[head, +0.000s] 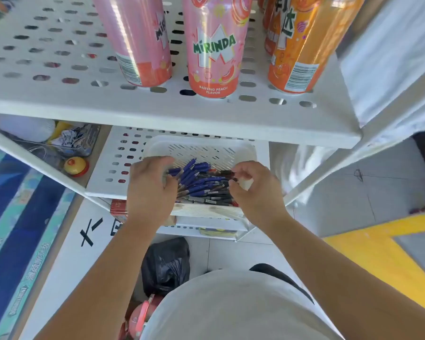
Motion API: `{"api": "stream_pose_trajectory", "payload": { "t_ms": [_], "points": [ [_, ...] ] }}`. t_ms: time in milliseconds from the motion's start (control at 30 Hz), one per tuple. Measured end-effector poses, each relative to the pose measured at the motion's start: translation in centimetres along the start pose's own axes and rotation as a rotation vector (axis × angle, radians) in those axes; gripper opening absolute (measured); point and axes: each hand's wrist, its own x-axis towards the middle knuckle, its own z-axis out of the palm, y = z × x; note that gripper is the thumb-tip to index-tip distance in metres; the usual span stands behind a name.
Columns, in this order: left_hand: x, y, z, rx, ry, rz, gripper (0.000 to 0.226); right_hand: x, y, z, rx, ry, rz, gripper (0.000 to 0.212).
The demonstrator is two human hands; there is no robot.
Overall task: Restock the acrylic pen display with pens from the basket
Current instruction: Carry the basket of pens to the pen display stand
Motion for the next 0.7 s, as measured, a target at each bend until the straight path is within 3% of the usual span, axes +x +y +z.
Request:
{"api": "stream_pose_trajectory", "payload": {
  "t_ms": [67,133,367,533,700],
  "points": [
    [0.3,-0.2,0.1,0.15,0.012,0.009,0.034,0.2,0.0,0.1,-0.118,0.044,-0.031,0.025],
    [0.5,0.1,0.3,0.199,-0.035,-0.094,0.035,0.3,0.5,0.6,-0.18,0.084,-0.052,0.028],
    [0.0,-0.1,0.6,0.305,-0.084,-0.251,0.048,0.2,1.3,1.2,-0.194,0.046,0.04,0.049],
    [-0.2,-0.3,0.3,0.195,-0.173,-0.416,0.052,-0.1,1.4,1.7,-0.111,0.05,0.119,0.051],
    [-0.7,-0.4,0.2,0.176,-0.152,-0.45,0.053,-0.4,0.9,1.7,-0.081,0.027,0.216,0.056]
  ]
}}
